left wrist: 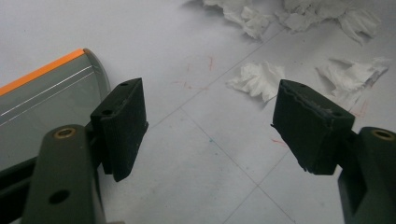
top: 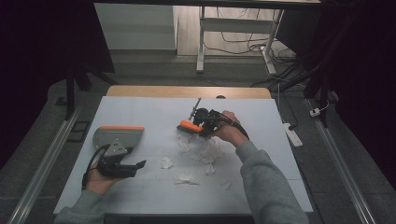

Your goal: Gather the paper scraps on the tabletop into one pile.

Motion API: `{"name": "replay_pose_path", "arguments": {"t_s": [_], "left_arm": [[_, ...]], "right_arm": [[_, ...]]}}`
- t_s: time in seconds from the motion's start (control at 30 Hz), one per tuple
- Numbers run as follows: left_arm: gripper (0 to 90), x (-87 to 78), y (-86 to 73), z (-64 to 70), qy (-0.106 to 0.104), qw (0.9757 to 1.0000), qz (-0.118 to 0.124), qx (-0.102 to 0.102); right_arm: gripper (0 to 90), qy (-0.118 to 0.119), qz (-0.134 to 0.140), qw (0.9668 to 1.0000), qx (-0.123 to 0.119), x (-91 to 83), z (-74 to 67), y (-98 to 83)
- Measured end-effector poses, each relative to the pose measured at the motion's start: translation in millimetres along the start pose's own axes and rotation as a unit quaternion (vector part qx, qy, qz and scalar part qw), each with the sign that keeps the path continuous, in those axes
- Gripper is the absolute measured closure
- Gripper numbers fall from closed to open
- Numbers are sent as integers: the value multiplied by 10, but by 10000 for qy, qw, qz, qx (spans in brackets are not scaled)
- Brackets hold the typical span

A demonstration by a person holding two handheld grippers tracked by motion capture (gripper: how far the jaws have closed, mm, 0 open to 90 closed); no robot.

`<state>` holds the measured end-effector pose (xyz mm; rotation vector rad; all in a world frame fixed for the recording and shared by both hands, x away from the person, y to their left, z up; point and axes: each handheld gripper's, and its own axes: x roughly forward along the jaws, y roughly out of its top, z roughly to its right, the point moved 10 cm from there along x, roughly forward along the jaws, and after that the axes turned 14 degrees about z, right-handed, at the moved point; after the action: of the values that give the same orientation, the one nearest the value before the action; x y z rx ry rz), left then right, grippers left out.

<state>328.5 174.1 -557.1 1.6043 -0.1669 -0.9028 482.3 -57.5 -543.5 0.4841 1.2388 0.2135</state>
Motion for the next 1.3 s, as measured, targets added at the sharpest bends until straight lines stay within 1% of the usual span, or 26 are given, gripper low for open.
{"name": "replay_pose_path", "arguments": {"t_s": [0.03,0.13,0.2,0.23,0.27,0.3,0.4,0.47,0.57,0.67,0.77,0.83,0.87,0.9,0.93,0.97,1.0,1.03,1.07,1.13,1.17,1.23,1.3], "left_arm": [[266,1,1,2,3,10000,3,-3],[266,5,-4,6,2,10000,-15,6],[267,11,-8,9,0,10000,-27,7],[267,12,-9,10,-1,10000,-29,11],[266,13,-11,10,2,10000,-32,10],[266,12,-12,8,5,10000,-28,5],[267,5,-16,-1,10,10000,-20,-16],[268,1,-15,-7,19,10000,-5,-31],[268,-5,-12,-17,34,10000,15,-52],[269,-17,-4,-30,62,10000,49,-61],[270,-35,2,-59,122,9998,90,-103],[271,-45,5,-80,163,9997,121,-142],[272,-54,9,-96,191,9996,141,-164],[273,-60,12,-104,199,9995,158,-182],[273,-70,18,-116,209,9994,190,-222],[274,-79,20,-130,244,9993,199,-219],[274,-85,22,-137,266,9992,204,-211],[274,-96,27,-145,290,9991,213,-221],[274,-104,33,-149,292,9990,235,-230],[274,-118,43,-154,312,9989,260,-235],[275,-123,46,-156,315,9989,270,-235],[275,-132,51,-166,345,9988,286,-220],[276,-133,49,-173,382,9987,268,-183]], "right_arm": [[711,72,25,10000,-1,-29,-60,-18],[710,148,113,9998,-64,-89,-151,-45],[710,239,218,9995,39,-138,-205,-54],[710,245,290,9993,71,-157,-213,-50],[710,193,328,9992,108,-176,-209,-48],[710,125,430,9988,214,-209,-204,-34],[710,-42,695,9970,349,-296,-130,2],[709,-128,889,9946,514,-376,-82,27],[709,-298,1193,9888,849,-494,-27,68],[710,-264,1423,9834,1096,-575,-47,107],[709,-195,1610,9790,1233,-633,-122,166],[709,-30,1800,9741,1368,-669,-235,250],[709,44,1839,9726,1424,-677,-288,281],[709,165,1894,9710,1452,-678,-375,330],[709,241,1904,9701,1484,-669,-429,354],[709,322,1859,9687,1614,-639,-514,383],[709,373,1816,9680,1689,-604,-581,406],[709,412,1803,9678,1707,-573,-627,423],[709,505,1794,9665,1766,-520,-705,454],[709,685,1833,9625,1879,-439,-822,513],[709,753,1860,9598,1962,-403,-881,551],[709,853,1890,9576,1999,-331,-985,619],[709,996,1906,9544,2069,-257,-1091,693]]}}
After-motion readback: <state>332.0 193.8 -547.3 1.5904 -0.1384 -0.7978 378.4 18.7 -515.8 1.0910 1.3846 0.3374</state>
